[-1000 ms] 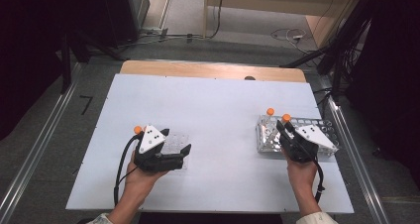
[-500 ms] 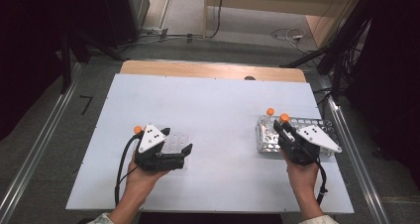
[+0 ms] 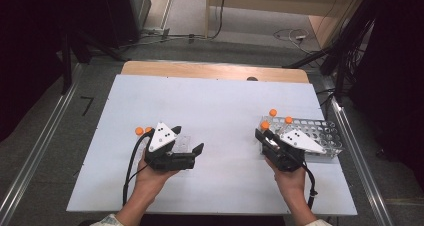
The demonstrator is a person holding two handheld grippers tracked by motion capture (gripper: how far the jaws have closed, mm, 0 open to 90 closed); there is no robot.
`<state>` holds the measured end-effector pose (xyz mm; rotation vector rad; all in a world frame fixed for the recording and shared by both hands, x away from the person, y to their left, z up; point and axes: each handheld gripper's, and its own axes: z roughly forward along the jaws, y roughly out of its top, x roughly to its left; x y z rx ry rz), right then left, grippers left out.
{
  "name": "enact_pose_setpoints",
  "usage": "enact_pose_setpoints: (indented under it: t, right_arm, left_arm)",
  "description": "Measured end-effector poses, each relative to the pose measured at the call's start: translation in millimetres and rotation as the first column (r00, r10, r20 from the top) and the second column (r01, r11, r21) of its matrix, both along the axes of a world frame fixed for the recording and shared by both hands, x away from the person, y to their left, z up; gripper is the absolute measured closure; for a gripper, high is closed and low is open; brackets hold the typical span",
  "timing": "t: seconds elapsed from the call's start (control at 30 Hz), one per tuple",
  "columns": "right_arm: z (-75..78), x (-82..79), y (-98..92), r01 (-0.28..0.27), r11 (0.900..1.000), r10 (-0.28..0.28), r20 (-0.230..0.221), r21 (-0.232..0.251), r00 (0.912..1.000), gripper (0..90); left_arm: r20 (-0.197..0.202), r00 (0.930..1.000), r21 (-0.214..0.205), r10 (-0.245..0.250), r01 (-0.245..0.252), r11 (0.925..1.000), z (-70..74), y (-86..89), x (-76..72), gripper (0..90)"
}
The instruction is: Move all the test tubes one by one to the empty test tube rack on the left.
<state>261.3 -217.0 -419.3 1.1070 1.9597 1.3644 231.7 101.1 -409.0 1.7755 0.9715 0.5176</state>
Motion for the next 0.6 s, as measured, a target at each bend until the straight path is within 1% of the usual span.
enact_pose_setpoints:
  t: [0.07, 0.23, 0.37, 0.6]
  right_arm:
    - [-2.7, 0.0, 3.8, -0.013, 0.9999, 0.013, -0.013, 0.001, 0.9998, 71.1]
    - [-5.9, -1.3, 12.5, -0.036, 0.9993, 0.036, -0.022, -0.013, 0.9991, 71.2]
    - [-8.3, -1.8, 17.0, -0.052, 0.9984, 0.052, -0.027, -0.020, 0.9983, 71.2]
    - [-11.1, -2.4, 22.9, -0.067, 0.9973, 0.066, -0.035, -0.029, 0.9972, 71.2]
  left_arm:
    - [0.009, 0.9999, -0.001, -0.007, 0.007, 1.0000, 1.3, -3.1, 0.8, 17.7]
    - [0.017, 0.9996, 0.012, -0.022, 0.022, 0.9997, 5.1, -15.1, 7.8, 17.8]
    - [0.008, 0.9995, -0.002, -0.029, 0.029, 0.9996, 6.9, -20.1, 14.2, 17.9]
    - [0.007, 0.9993, -0.004, -0.037, 0.037, 0.9993, 7.2, -28.7, 20.0, 18.0]
